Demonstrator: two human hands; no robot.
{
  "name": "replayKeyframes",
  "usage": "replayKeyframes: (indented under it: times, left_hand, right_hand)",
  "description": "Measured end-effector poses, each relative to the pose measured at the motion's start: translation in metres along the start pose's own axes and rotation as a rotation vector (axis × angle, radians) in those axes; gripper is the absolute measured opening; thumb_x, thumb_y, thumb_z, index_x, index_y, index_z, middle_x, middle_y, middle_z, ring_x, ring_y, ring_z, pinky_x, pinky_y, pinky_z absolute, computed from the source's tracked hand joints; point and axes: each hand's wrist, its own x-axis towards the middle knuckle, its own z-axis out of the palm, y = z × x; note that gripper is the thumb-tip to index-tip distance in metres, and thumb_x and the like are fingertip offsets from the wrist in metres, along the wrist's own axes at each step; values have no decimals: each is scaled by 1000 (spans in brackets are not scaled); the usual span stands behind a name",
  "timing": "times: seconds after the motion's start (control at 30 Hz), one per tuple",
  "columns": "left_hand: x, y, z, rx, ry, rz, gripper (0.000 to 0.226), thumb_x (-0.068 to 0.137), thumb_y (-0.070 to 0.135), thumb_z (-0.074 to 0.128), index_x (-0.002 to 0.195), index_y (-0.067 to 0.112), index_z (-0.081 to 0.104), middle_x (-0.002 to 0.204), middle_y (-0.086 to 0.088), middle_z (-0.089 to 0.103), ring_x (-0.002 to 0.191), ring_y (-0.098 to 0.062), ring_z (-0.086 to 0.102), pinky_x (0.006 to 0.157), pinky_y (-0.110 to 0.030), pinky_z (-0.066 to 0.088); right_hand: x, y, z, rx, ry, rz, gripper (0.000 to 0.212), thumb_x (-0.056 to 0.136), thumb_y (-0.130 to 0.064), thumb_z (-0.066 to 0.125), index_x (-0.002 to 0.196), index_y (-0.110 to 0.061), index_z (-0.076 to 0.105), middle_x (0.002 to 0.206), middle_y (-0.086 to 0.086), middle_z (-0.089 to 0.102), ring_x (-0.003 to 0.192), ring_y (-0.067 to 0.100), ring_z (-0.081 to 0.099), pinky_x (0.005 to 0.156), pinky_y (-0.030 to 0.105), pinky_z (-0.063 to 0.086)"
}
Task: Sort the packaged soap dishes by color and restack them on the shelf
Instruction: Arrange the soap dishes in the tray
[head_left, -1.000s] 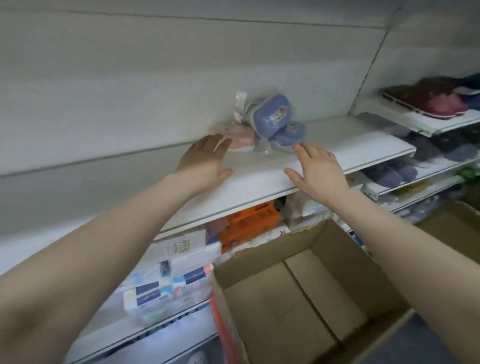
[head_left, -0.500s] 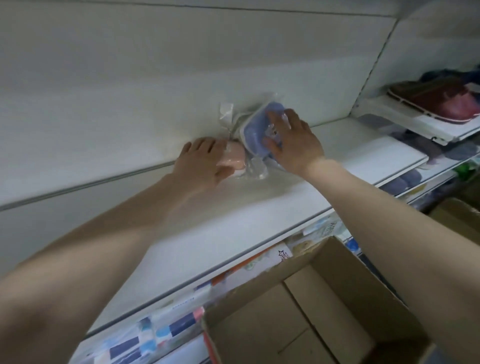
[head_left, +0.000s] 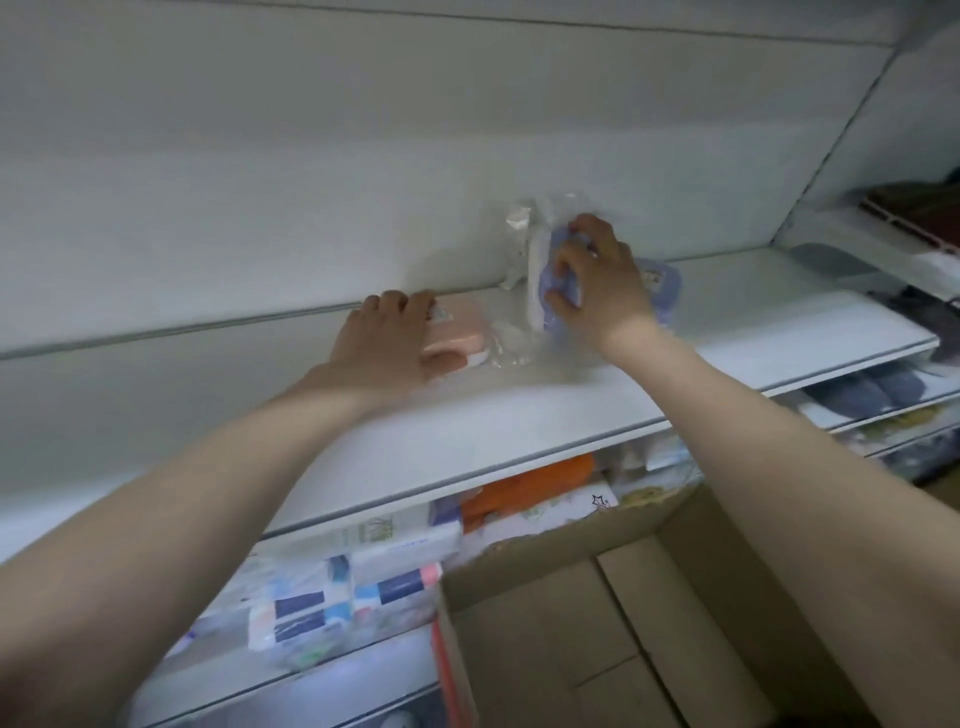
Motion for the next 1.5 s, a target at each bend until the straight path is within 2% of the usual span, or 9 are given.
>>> replayKeyframes:
  times: [0.07, 0.13, 0.4, 0.57, 0.77, 0.93, 1.13, 1.33, 1.5]
  left_hand:
    - [-16, 1, -6, -5, -21, -37, 73, 80, 66, 56, 137, 25, 39, 133, -9, 49, 121, -32, 44, 100, -41, 36]
    - [-32, 1, -11, 7, -32, -69, 73, 82, 65, 52, 140, 25, 34, 135, -9, 47, 122, -33, 43, 101, -41, 34]
    - [-72, -30, -34, 17, -41, -281, 73, 81, 65, 54, 136, 20, 37, 127, -14, 48, 116, -36, 48, 98, -42, 38]
    - [-83, -46, -33, -12, -9, -295, 73, 80, 65, 54, 135, 20, 37, 123, -13, 49, 113, -35, 48, 96, -42, 39]
    - [-82, -49, -31, -23, 7, -291, 77, 81, 66, 54, 140, 20, 34, 128, -12, 48, 117, -35, 47, 99, -42, 38]
    - [-90, -52, -34, -16, 4, -309, 77, 79, 66, 55, 138, 21, 35, 127, -11, 49, 116, -34, 48, 98, -41, 39]
    - [-138, -39, -44, 8, 118, -317, 83, 73, 71, 55, 135, 17, 44, 119, -14, 56, 105, -37, 55, 89, -42, 46]
    - [-213, -35, -59, -44, 256, -337, 82, 75, 63, 66, 138, 16, 43, 121, -14, 56, 106, -37, 55, 90, -43, 44]
    - [-286, -49, -75, -50, 319, -370, 85, 73, 59, 70, 139, 13, 43, 123, -15, 54, 107, -37, 53, 93, -46, 44]
  right_hand:
    - [-5, -11, -2, 80, 2, -125, 27, 71, -16, 61, 97, -13, 54, 130, 15, 49, 105, 43, 54, 87, 45, 46]
    - [-7, -23, -5, 135, -9, -182, 31, 69, -10, 62, 100, -10, 54, 124, 15, 51, 107, 39, 54, 84, 35, 43]
    - [-16, -55, 14, 185, -307, -134, 78, 75, -8, 74, 144, -15, 39, 140, 12, 41, 119, 33, 52, 93, 38, 46]
    - [-1, -66, 29, 18, -285, -58, 76, 73, -42, 79, 139, -24, 45, 135, 8, 50, 121, 34, 50, 96, 39, 41]
    - [12, -71, 46, 20, -342, -8, 101, 55, -83, 47, 136, -23, 43, 132, 8, 51, 124, 35, 47, 100, 48, 42]
    - [-1, -83, 39, -182, -345, 42, 69, 68, -66, 62, 124, -31, 44, 126, 11, 46, 118, 38, 46, 97, 45, 38]
    - [-47, -92, 19, -115, -382, 68, 78, 68, -57, 68, 136, -34, 37, 131, 12, 47, 117, 39, 48, 94, 45, 43]
    - [-98, -123, 0, 67, -240, 33, 84, 60, -62, 60, 135, -28, 43, 122, 13, 56, 111, 38, 49, 93, 44, 43]
    - [-152, -189, -13, 223, -103, -73, 83, 73, -59, 65, 143, -21, 42, 128, 14, 51, 116, 37, 46, 99, 44, 39]
